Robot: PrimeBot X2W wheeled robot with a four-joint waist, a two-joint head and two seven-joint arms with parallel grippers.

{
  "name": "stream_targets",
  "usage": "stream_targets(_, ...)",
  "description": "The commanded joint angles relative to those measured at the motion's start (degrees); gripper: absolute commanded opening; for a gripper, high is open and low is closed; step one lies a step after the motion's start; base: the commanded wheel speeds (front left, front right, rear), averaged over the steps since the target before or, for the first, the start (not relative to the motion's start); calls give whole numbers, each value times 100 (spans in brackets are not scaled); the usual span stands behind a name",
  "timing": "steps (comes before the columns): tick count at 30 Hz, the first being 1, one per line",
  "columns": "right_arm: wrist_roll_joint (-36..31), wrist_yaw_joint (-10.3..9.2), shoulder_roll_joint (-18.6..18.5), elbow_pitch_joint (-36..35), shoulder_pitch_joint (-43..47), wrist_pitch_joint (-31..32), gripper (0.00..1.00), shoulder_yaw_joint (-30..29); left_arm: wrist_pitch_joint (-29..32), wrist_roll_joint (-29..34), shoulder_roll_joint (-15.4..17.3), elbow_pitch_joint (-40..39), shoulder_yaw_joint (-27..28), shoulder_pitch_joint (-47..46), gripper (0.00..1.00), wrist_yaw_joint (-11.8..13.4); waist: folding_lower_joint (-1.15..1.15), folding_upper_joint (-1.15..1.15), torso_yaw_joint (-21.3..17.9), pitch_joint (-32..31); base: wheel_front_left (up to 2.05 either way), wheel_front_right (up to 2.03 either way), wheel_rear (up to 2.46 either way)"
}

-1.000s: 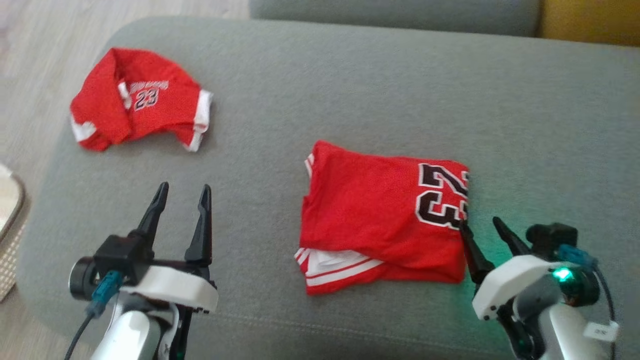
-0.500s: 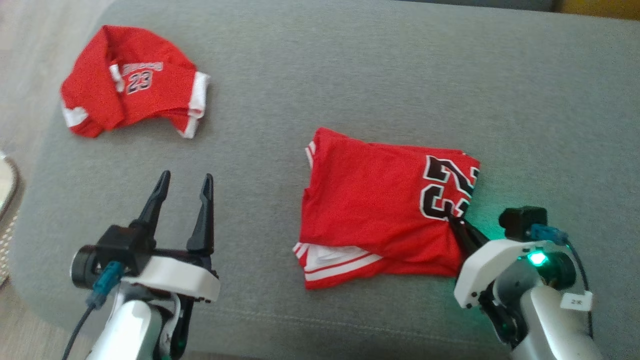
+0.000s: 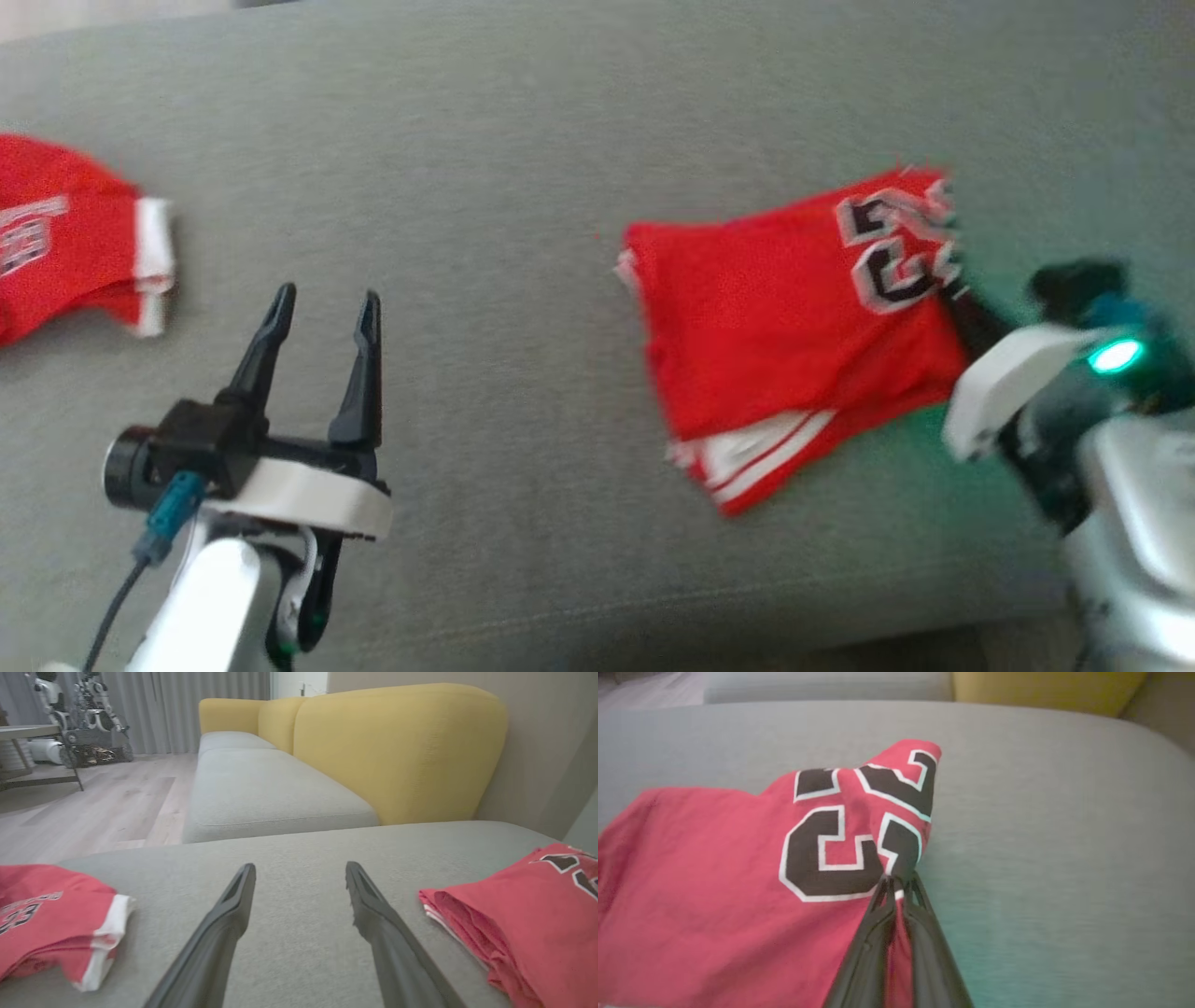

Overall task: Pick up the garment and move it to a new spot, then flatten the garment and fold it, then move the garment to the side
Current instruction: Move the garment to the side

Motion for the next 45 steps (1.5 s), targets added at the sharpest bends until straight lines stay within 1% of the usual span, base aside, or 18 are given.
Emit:
stream_targets(1, 70, -4, -165, -200, -297, -40, 0, -41, -55, 57, 159, -222, 235, -336, 100, -5, 0, 0, -393, 230, 0, 0, 0)
stream_targets(3, 83, -4, -331, -143, -519, -95, 0, -271, -33, 78, 202, -250, 233, -420, 100, -19, 0, 0, -532, 348, 0, 0, 0)
stream_targets(6, 143, -4, -453, 2, -844, -212, 0, -627, 14, 111, 262, -310, 223, -546, 100, -41, 0, 0, -683, 532, 0, 0, 0)
stream_targets(12, 257, -4, -615, 521, -1441, -462, 0, -1276, 105, 162, 370, -408, 195, -779, 100, -96, 0, 0, -796, 872, 0, 0, 0)
stream_targets(18, 406, -4, -743, 968, -1905, -755, 0, -1573, 161, 176, 446, -459, 184, -919, 100, -124, 0, 0, -821, 1082, 0, 0, 0)
stream_targets(23, 494, -4, -793, 1180, -2114, -933, 0, -1660, 180, 174, 473, -466, 166, -983, 100, -128, 0, 0, -817, 1175, 0, 0, 0)
stream_targets(31, 390, -4, -774, 1321, -2213, -952, 0, -1916, 170, 142, 474, -450, 139, -1029, 100, -123, 0, 0, -761, 1253, 0, 0, 0)
stream_targets(32, 373, -4, -775, 1328, -2222, -976, 27, -1936, 166, 138, 472, -443, 135, -1032, 100, -123, 0, 0, -754, 1257, 0, 0, 0)
stream_targets(33, 359, -4, -763, 1351, -2225, -978, 73, -1963, 162, 133, 471, -435, 131, -1032, 100, -122, 0, 0, -747, 1256, 0, 0, 0)
stream_targets(34, 329, -4, -753, 1367, -2226, -985, 100, -1983, 158, 127, 469, -427, 128, -1034, 100, -121, 0, 0, -740, 1257, 0, 0, 0)
stream_targets(42, 99, -4, -636, 1325, -2102, -1171, 100, -2090, 121, 84, 453, -355, 120, -1002, 100, -100, 0, 0, -725, 1155, 0, 0, 0)
stream_targets(45, -40, -4, -501, 1113, -1936, -1421, 100, -2088, 100, 47, 435, -304, 132, -938, 100, -76, 0, 0, -726, 1032, 0, 0, 0)
